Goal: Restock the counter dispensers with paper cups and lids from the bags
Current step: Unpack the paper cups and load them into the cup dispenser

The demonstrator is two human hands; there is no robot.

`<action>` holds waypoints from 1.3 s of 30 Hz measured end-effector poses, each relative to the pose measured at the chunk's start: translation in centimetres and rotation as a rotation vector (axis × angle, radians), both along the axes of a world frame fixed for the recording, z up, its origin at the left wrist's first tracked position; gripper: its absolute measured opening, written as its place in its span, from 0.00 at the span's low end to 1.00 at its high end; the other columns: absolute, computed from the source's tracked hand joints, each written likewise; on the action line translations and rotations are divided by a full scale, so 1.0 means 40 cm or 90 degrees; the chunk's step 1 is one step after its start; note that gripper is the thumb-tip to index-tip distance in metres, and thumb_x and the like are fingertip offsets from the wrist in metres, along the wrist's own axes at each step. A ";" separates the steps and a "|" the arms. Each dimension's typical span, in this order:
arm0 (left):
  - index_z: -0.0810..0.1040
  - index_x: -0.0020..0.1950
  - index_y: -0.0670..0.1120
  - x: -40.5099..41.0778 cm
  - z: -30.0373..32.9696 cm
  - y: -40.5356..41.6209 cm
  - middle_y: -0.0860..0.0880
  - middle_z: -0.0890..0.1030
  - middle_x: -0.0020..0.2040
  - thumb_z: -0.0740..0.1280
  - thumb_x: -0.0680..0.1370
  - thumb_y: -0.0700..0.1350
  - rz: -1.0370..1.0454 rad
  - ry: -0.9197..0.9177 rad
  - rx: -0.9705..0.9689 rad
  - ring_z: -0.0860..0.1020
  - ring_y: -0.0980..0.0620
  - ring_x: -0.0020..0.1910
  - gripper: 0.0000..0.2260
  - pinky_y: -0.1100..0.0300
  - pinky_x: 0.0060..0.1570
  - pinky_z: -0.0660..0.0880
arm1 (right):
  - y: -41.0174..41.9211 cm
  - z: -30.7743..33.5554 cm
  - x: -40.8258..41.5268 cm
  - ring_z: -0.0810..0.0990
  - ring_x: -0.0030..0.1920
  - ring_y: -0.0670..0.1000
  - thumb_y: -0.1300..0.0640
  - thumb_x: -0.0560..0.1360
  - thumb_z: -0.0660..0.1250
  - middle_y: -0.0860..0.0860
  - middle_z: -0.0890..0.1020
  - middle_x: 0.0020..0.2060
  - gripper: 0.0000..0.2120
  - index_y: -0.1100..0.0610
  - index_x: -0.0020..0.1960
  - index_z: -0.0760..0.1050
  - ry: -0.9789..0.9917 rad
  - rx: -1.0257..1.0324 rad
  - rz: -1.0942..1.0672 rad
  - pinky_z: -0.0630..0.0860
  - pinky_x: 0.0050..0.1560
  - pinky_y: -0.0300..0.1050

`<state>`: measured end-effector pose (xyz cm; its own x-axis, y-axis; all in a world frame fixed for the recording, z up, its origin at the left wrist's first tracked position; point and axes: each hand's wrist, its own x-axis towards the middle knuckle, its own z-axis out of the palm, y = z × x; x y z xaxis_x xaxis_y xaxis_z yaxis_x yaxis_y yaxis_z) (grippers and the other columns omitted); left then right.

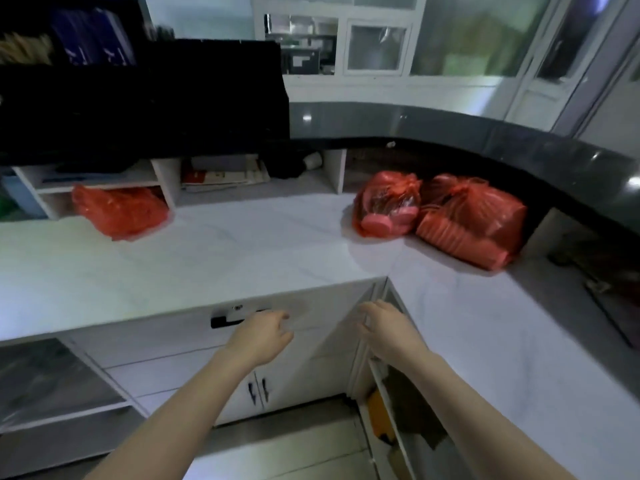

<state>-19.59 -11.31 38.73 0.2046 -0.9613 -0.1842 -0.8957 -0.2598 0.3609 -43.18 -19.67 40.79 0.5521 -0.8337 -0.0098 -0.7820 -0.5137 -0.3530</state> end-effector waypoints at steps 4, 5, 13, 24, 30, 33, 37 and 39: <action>0.69 0.72 0.50 -0.027 0.097 -0.078 0.48 0.76 0.66 0.62 0.80 0.53 -0.028 0.013 -0.062 0.74 0.50 0.63 0.21 0.60 0.56 0.72 | -0.037 0.080 -0.057 0.75 0.60 0.55 0.50 0.77 0.62 0.52 0.77 0.58 0.17 0.52 0.65 0.73 0.018 -0.016 -0.044 0.71 0.58 0.47; 0.70 0.71 0.50 -0.031 0.112 -0.103 0.49 0.76 0.65 0.62 0.80 0.54 -0.027 0.020 -0.078 0.75 0.50 0.62 0.20 0.59 0.56 0.72 | -0.055 0.093 -0.068 0.75 0.59 0.56 0.51 0.76 0.62 0.53 0.78 0.57 0.17 0.51 0.63 0.74 0.013 -0.018 -0.056 0.72 0.57 0.48; 0.76 0.63 0.53 -0.022 0.188 -0.458 0.54 0.80 0.57 0.64 0.78 0.54 -0.066 0.107 -0.200 0.77 0.53 0.57 0.15 0.58 0.55 0.74 | -0.340 0.170 -0.073 0.73 0.63 0.49 0.48 0.78 0.62 0.47 0.76 0.61 0.17 0.50 0.65 0.73 -0.018 -0.072 -0.153 0.69 0.62 0.44; 0.79 0.57 0.54 -0.031 0.213 -0.912 0.56 0.81 0.50 0.67 0.78 0.50 -0.217 0.225 -0.229 0.79 0.56 0.49 0.09 0.58 0.52 0.76 | -0.635 0.188 -0.021 0.77 0.54 0.47 0.51 0.76 0.65 0.46 0.79 0.54 0.14 0.51 0.61 0.77 -0.099 -0.062 -0.339 0.71 0.54 0.40; 0.81 0.53 0.54 -0.079 0.196 -1.070 0.58 0.78 0.48 0.66 0.77 0.49 -0.262 0.242 -0.257 0.77 0.58 0.49 0.07 0.62 0.51 0.74 | -0.775 0.172 0.014 0.78 0.56 0.48 0.50 0.76 0.65 0.46 0.80 0.53 0.14 0.50 0.61 0.76 -0.180 -0.045 -0.398 0.73 0.57 0.43; 0.81 0.54 0.54 -0.087 0.181 -1.132 0.59 0.77 0.49 0.68 0.77 0.47 -0.280 0.244 -0.252 0.76 0.59 0.50 0.08 0.64 0.53 0.73 | -0.849 0.155 0.036 0.77 0.56 0.48 0.48 0.76 0.65 0.47 0.78 0.56 0.17 0.50 0.64 0.73 -0.238 -0.028 -0.422 0.74 0.57 0.45; 0.81 0.55 0.52 -0.096 0.162 -1.220 0.59 0.78 0.51 0.68 0.77 0.45 -0.287 0.244 -0.262 0.76 0.60 0.53 0.08 0.64 0.56 0.72 | -0.946 0.118 0.044 0.76 0.58 0.49 0.46 0.77 0.66 0.48 0.75 0.59 0.21 0.51 0.67 0.71 -0.249 -0.009 -0.435 0.72 0.59 0.44; 0.81 0.57 0.49 -0.121 0.158 -1.261 0.56 0.80 0.54 0.68 0.77 0.45 -0.284 0.241 -0.274 0.76 0.58 0.56 0.10 0.64 0.58 0.70 | -0.986 0.094 0.045 0.76 0.58 0.49 0.47 0.76 0.67 0.48 0.76 0.57 0.21 0.51 0.67 0.72 -0.244 0.007 -0.423 0.72 0.58 0.42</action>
<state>-24.41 -61.76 45.04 -0.2272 -0.9415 0.2491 -0.6766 0.3365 0.6549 -41.37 -59.09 44.57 -0.0991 -0.9925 0.0718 -0.7470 0.0265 -0.6643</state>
